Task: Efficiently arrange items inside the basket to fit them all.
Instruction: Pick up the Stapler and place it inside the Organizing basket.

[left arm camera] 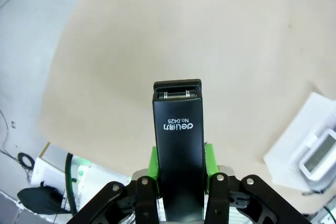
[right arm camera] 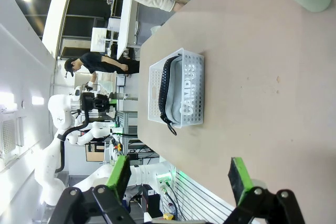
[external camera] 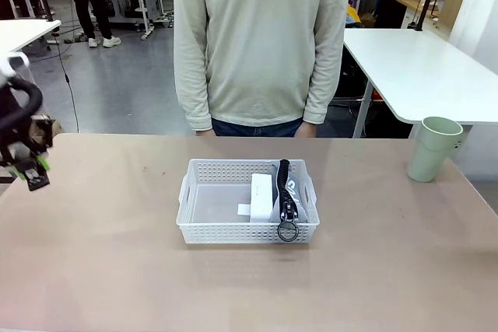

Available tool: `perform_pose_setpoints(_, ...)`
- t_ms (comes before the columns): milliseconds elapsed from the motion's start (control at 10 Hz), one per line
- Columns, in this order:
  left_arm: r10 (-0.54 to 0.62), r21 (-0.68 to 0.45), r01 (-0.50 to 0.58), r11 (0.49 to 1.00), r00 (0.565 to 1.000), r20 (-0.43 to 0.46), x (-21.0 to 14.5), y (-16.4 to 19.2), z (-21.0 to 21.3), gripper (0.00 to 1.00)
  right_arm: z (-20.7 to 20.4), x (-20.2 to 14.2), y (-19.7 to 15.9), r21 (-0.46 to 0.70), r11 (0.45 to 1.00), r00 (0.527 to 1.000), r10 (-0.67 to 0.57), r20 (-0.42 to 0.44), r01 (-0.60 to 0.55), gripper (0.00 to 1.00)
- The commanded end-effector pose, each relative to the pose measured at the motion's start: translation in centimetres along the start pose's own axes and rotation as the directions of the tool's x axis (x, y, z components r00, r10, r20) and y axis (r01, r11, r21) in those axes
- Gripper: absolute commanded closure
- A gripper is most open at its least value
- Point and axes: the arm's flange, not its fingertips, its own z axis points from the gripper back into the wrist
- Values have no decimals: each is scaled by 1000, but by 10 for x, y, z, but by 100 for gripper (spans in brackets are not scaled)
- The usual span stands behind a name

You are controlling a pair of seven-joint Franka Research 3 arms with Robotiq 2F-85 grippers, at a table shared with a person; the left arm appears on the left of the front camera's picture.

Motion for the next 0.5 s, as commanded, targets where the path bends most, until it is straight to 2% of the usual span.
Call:
perform_pose_setpoints(0,64,2,-65,998,992,-111,12,11,-8,100,1,0,1,18,1000,1000,14,8,-14,0)
perform_pose_setpoints(100,0,0,0,1000,1000,0,0,0,0,100,1,0,1,18,1000,1000,14,8,-14,0)
perform_pose_setpoints(400,0,0,0,1000,1000,0,0,0,0,100,1,0,1,18,1000,1000,14,8,-14,0)
